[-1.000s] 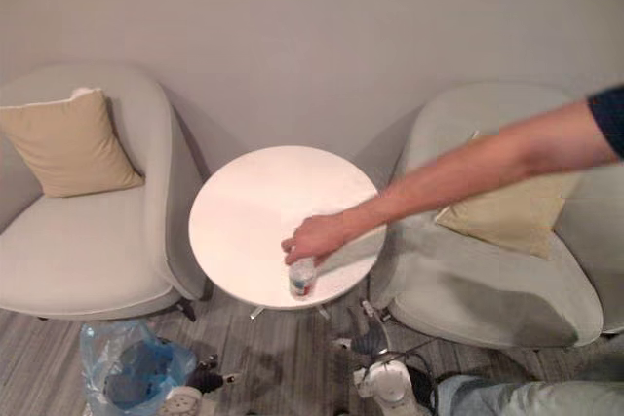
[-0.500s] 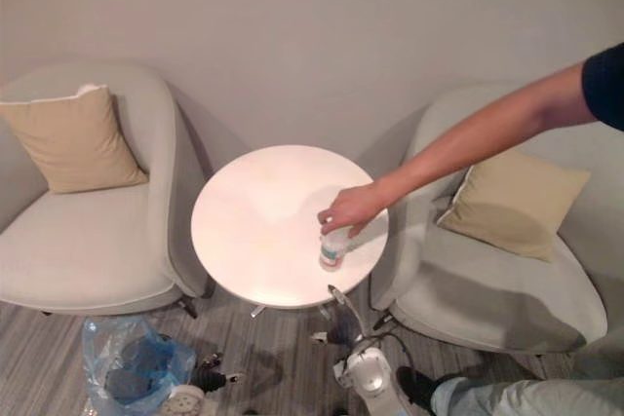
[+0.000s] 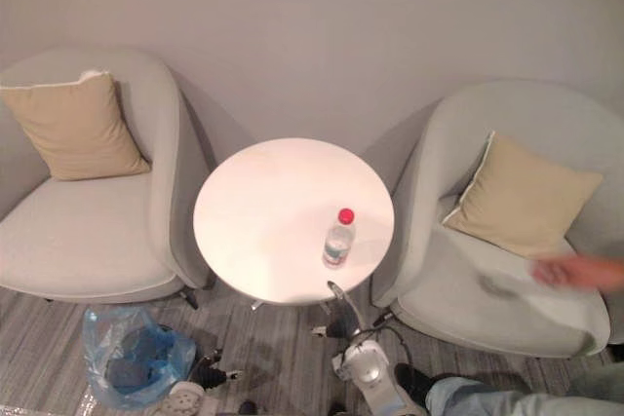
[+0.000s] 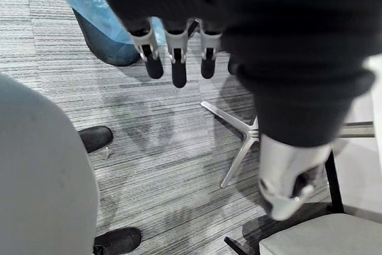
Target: Gather rubbish on tea table into small bin, then transfer packed bag to large trash can.
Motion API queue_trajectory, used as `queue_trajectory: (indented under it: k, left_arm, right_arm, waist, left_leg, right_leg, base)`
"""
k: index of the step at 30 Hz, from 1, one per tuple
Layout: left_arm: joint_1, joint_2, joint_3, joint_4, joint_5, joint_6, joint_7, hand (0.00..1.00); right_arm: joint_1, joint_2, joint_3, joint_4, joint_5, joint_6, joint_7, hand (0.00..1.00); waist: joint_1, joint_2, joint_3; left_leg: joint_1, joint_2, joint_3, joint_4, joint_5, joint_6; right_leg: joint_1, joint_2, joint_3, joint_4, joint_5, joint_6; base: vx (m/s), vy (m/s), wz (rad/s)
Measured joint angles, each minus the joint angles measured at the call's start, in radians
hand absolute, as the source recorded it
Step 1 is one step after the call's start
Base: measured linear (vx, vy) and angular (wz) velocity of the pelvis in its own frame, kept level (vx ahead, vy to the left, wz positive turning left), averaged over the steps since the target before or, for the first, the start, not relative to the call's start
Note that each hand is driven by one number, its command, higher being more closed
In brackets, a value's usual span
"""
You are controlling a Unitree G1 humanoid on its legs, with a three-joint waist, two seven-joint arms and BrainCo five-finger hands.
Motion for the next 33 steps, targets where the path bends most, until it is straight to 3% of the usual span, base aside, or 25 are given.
queue_trajectory:
  k: [20, 33]
  left_arm:
    - [0.008, -0.001, 0.0, -0.019, 0.016, 0.0, 0.0, 0.0]
    - [0.009, -0.01, 0.001, -0.041, -0.006, 0.0, 0.001, 0.0]
  right_arm:
    - [0.0, 0.003, -0.246, -0.125, 0.004, 0.021, -0.132, 0.0]
    - [-0.144, -0.002, -0.296, -0.12, 0.169, 0.035, -0.172, 0.0]
  waist:
    - [-0.004, 0.016, 0.006]
    - [0.003, 0.054, 0.027]
  left_leg:
    - [-0.005, 0.001, 0.0, -0.015, 0.008, -0.001]
    - [-0.067, -0.002, -0.013, -0.009, 0.018, -0.004]
  right_leg:
    - [-0.016, 0.0, 0.004, 0.006, -0.003, 0.004]
    - [-0.083, -0.006, -0.001, 0.038, -0.006, 0.008]
  base:
    - [-0.01, -0.002, 0.0]
    - [-0.03, -0.003, 0.02]
